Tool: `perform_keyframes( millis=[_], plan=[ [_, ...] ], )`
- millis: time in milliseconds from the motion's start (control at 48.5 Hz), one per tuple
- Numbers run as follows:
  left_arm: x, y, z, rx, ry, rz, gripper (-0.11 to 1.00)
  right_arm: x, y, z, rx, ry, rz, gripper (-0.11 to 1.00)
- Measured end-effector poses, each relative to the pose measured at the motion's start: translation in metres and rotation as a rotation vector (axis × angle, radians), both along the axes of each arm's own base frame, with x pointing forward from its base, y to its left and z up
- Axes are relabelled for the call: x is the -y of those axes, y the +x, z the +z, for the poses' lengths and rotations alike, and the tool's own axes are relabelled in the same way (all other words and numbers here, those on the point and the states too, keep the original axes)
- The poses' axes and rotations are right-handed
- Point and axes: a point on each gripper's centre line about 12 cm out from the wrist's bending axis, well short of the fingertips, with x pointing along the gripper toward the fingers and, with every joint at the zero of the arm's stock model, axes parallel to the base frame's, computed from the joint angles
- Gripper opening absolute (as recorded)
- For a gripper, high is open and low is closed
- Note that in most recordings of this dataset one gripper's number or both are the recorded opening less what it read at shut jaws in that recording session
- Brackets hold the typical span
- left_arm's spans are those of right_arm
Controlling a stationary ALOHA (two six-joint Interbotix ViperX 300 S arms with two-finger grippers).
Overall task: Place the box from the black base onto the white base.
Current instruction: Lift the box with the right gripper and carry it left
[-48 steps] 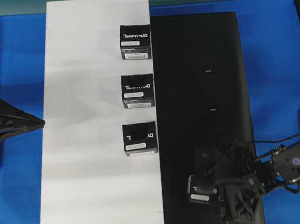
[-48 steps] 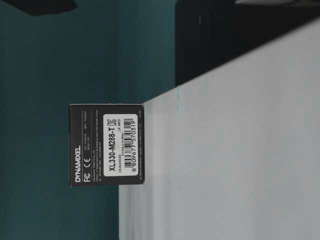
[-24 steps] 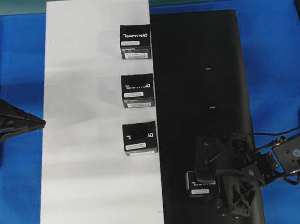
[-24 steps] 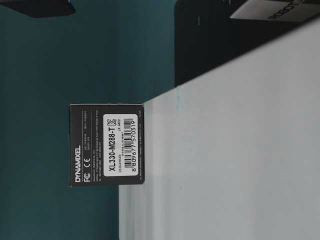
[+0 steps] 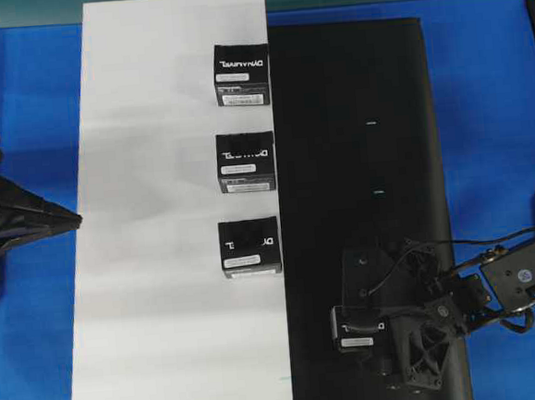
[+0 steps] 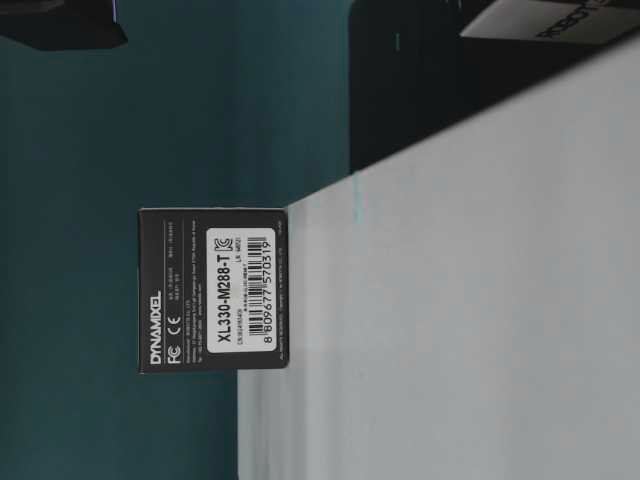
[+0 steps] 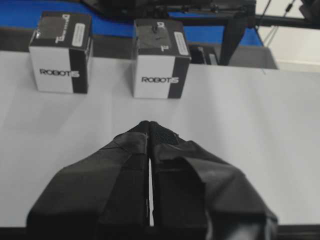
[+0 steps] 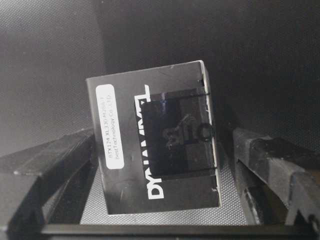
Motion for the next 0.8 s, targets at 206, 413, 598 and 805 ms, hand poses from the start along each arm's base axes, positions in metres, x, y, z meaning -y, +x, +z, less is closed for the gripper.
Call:
perform_keyframes(
  millis=[206, 413, 598, 805],
  plan=[
    [0.0, 0.0, 0.0, -0.002, 0.0, 0.0, -0.02, -0.001, 0.0, 0.001, 0.0, 0.007, -0.005, 0.78],
    [0.0, 0.0, 0.0, -0.002, -0.001, 0.0, -0.02, -0.002, -0.002, 0.009, 0.013, 0.015, -0.005, 0.61],
    [0.0, 0.0, 0.0, -0.002, -0.001, 0.0, -0.02, -0.001, -0.005, 0.031, 0.026, 0.022, -0.012, 0.6],
    [0.0, 0.0, 0.0, -0.002, -0.001, 0.0, -0.02, -0.008, 0.005, 0.081, 0.064, 0.03, -0.011, 0.6]
  ],
)
